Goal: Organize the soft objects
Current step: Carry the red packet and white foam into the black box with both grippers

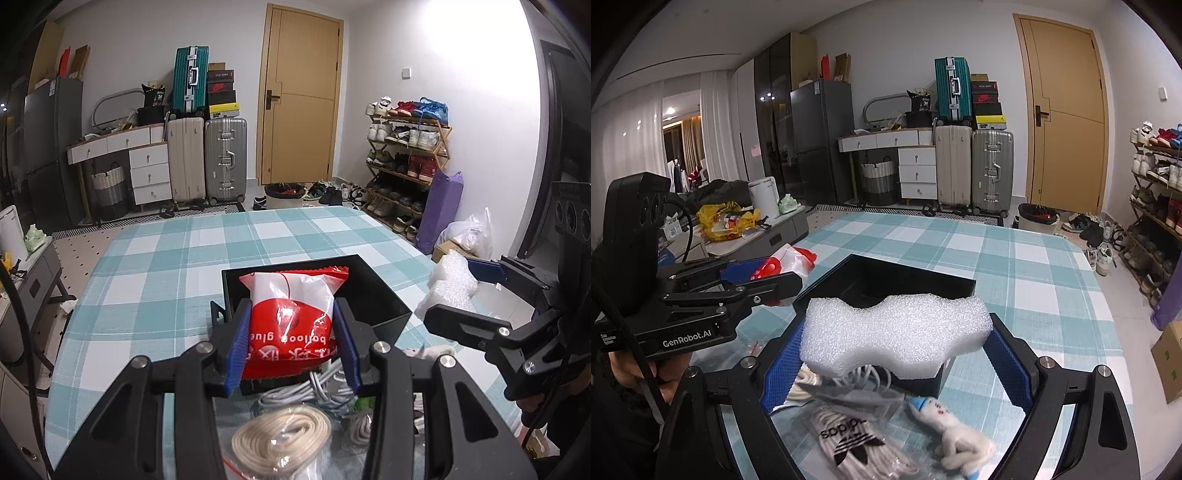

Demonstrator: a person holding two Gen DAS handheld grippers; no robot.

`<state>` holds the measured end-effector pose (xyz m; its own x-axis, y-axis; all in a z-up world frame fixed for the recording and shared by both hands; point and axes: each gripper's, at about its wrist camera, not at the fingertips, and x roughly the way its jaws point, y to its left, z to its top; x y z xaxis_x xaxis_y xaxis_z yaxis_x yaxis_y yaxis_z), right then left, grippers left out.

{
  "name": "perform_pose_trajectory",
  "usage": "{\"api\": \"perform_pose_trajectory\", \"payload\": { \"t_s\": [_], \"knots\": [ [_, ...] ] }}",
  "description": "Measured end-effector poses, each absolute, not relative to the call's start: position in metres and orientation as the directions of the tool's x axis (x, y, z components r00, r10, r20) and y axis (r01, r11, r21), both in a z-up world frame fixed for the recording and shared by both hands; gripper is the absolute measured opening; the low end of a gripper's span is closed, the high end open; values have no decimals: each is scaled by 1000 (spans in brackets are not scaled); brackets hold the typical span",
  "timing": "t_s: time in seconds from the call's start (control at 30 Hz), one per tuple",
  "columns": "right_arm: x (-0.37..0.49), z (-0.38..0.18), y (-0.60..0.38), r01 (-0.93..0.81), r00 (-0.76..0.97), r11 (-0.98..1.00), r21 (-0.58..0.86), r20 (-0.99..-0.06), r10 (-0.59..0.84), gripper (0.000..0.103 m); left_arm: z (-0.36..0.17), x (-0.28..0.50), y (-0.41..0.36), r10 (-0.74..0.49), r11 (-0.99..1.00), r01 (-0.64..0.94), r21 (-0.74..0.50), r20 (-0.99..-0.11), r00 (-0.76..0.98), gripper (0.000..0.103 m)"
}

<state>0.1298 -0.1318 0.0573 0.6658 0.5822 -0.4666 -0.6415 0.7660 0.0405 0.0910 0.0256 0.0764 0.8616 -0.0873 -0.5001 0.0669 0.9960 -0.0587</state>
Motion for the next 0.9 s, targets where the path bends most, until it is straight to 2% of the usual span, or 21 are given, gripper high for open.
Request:
{"api": "perform_pose_trajectory", "payload": {
  "t_s": [0.9],
  "knots": [
    [203,26,-81,-663,655,739,-120,-571,495,92,54,152,41,-90,995,50,-84,-578,811,42]
  ]
}}
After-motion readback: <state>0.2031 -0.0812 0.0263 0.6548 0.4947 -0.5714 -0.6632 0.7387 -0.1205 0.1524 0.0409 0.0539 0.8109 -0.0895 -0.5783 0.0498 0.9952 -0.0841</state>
